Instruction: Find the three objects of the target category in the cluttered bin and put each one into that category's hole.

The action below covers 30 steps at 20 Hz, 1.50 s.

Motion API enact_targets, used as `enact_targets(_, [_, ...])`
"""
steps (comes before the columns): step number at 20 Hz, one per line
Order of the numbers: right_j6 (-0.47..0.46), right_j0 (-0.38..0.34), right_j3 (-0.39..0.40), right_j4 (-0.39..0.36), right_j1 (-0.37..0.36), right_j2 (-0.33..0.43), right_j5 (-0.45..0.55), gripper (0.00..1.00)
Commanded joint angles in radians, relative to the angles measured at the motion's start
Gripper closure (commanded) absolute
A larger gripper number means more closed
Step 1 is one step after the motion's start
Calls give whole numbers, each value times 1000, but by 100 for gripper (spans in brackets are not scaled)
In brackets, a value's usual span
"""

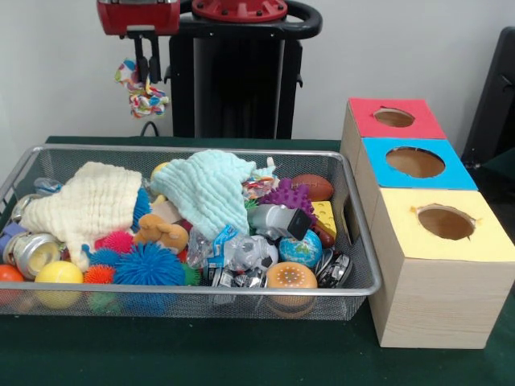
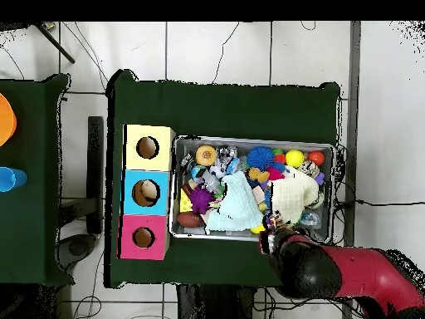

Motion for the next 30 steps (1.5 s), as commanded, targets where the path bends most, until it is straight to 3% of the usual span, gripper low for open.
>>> enact_targets(1, [7,41,44,28,-11,5,55,100])
enact_targets(14, [84,116,70,50,-18,-26,14,100])
enact_targets(30, [151,251,92,185,-100,-67,48,100])
